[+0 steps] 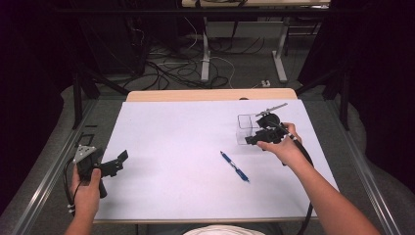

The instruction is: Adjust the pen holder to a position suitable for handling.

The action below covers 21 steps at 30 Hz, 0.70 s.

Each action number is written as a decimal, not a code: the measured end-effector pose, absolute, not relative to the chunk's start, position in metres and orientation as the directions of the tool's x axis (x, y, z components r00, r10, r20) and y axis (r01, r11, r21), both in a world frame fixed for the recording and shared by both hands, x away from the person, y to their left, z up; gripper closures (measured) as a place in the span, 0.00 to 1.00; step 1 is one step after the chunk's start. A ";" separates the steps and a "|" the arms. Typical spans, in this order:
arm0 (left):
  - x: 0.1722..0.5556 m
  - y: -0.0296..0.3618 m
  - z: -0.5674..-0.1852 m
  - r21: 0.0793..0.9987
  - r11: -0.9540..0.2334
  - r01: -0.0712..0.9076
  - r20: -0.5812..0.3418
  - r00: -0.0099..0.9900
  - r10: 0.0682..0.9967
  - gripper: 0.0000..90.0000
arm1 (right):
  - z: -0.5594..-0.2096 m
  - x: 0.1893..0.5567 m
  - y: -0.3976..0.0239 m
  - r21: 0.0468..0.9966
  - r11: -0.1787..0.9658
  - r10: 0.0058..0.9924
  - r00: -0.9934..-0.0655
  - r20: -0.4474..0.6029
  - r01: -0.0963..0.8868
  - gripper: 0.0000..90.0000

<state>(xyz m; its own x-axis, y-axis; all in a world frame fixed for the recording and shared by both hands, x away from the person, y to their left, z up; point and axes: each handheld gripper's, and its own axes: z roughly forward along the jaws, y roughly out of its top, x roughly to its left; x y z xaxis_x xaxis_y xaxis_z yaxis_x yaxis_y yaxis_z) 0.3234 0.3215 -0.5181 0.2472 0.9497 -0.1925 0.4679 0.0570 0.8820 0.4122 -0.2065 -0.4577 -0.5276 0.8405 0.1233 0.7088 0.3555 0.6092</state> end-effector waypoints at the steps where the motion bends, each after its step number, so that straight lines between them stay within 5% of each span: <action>1: 0.323 0.321 -0.518 0.882 0.058 0.468 -0.193 0.247 0.950 0.01 | -0.458 0.413 -0.204 0.604 0.354 0.842 -0.525 0.126 0.714 0.53; 21: 0.324 0.322 -0.518 0.880 0.067 0.470 -0.201 0.240 0.950 0.01 | -0.462 0.420 -0.164 0.516 0.455 0.796 -0.592 0.130 0.726 0.60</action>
<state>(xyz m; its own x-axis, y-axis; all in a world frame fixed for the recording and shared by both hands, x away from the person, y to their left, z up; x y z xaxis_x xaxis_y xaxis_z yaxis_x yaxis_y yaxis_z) 0.3236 0.3221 -0.5180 0.2395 0.9499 -0.2007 0.4704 0.0673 0.8799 0.4197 -0.1645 -0.4622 -0.5915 0.7958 0.1296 0.7255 0.4553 0.5161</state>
